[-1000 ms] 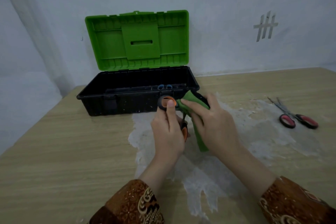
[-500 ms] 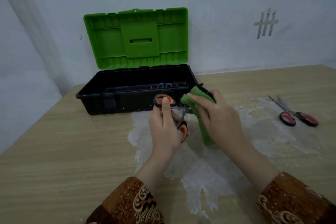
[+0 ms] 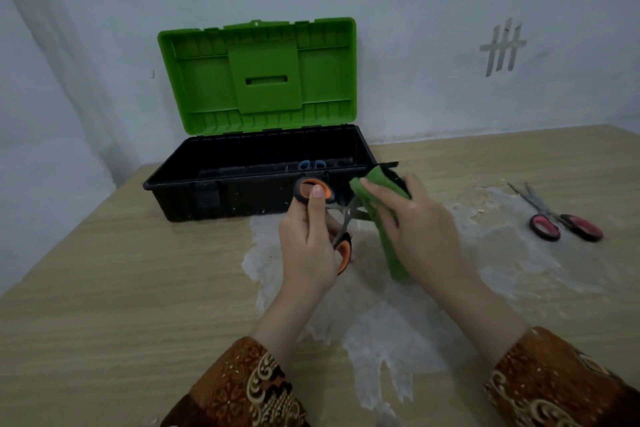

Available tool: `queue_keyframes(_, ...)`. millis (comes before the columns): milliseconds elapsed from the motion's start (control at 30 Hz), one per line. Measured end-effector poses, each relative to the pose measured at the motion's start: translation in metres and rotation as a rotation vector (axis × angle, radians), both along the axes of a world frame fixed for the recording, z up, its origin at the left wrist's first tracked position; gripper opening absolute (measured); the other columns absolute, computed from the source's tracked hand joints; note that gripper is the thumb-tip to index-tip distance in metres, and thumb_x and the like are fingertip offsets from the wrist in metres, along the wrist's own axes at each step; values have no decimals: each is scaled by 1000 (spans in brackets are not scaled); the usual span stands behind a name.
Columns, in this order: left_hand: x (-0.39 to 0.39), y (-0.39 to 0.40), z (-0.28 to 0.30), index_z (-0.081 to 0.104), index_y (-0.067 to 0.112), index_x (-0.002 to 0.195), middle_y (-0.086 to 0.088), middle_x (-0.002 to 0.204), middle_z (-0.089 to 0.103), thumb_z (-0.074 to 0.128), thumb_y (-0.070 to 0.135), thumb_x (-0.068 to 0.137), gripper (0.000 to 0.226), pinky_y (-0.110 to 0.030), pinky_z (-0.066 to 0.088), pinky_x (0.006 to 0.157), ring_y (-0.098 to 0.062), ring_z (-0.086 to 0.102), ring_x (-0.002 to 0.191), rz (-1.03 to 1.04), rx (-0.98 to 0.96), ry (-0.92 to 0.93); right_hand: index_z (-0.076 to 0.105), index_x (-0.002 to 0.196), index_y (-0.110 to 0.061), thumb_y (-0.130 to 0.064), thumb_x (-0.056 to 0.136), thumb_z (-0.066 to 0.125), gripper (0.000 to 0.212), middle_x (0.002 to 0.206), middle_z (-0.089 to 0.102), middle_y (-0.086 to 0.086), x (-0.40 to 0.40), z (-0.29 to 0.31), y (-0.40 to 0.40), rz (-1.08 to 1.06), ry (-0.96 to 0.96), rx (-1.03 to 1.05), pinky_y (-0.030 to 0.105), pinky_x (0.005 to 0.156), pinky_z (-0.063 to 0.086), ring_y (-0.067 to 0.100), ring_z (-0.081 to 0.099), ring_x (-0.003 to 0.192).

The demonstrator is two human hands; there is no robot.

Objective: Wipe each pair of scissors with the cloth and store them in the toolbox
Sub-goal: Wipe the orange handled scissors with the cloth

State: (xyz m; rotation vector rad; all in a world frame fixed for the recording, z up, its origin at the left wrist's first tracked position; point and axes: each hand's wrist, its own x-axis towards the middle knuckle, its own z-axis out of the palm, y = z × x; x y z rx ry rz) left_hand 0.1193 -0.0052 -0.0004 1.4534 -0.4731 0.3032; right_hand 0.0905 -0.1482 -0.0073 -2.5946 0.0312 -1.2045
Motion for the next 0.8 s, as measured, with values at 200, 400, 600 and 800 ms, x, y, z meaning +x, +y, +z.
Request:
queue_keyframes(200,-9,-8,0,54,16,82,-16,56,50,38,40,101,34,-53,48,44,-39,51,46,-90,-13,0,65,122,-25,-21,93,58,30,98,57,13,-4,6,-38,-190,-33,119,25,55,33,20,43,61)
queue_keyframes(400,2,-1,-1,53,18,83,-25,62,55,36,46,95,35,-48,50,48,-46,55,55,32,-27,41,65,122,-25,-25,91,56,32,102,61,17,-12,14,-18,-1,-98,45,17,49,40,20,53,60)
queue_keyframes(600,13,7,-5,57,19,85,-19,62,51,38,46,100,37,-66,46,50,-48,51,55,111,-102,53,62,123,-33,-27,94,46,34,103,59,14,-5,-3,16,206,51,-170,35,38,47,26,53,50)
queue_keyframes(800,7,0,-4,55,24,78,-10,58,52,37,44,100,35,-43,48,49,-29,53,51,129,-53,-21,65,120,-28,-22,92,48,33,100,58,13,-11,-4,17,205,-13,-161,33,39,47,23,52,51)
